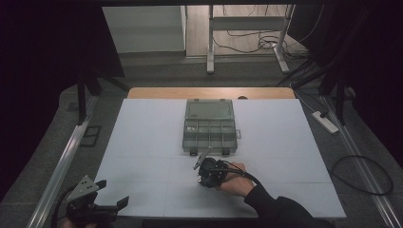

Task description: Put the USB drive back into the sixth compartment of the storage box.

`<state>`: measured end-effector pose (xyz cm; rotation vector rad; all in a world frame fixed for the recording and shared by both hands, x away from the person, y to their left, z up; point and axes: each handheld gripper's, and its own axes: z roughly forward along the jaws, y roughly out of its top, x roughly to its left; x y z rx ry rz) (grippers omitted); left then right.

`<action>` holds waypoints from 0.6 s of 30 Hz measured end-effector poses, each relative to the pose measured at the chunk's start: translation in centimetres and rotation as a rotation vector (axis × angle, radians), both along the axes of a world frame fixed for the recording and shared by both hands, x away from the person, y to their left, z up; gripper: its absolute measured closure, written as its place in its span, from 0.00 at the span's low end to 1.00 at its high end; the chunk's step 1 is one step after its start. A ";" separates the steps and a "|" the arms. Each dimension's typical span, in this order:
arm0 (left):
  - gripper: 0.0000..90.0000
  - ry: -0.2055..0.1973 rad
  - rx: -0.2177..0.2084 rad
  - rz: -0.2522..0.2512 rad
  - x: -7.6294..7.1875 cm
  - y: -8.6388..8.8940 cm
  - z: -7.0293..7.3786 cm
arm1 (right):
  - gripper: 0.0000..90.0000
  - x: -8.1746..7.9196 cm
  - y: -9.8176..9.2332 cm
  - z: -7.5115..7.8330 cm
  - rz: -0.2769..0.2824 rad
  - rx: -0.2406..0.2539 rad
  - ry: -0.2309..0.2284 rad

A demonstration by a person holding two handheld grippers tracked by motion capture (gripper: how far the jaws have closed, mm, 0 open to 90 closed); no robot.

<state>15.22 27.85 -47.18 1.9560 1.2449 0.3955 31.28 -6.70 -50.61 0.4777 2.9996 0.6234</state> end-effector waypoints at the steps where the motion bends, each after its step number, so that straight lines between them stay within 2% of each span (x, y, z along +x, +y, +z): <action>1: 0.01 0.000 0.000 0.000 0.0 0.0 0.0 | 0.87 0.0 0.0 0.0 -0.001 0.006 0.003; 5: 0.01 0.000 0.000 -0.001 0.0 0.0 0.0 | 0.87 0.1 -0.1 0.4 -0.001 0.027 -0.006; 6: 0.01 0.000 0.000 -0.001 0.0 0.0 0.0 | 0.88 0.2 -0.2 0.6 -0.008 0.051 -0.009; 18: 0.01 0.000 0.000 0.000 0.0 0.0 0.0 | 0.87 1.0 -0.9 2.1 -0.056 0.129 -0.027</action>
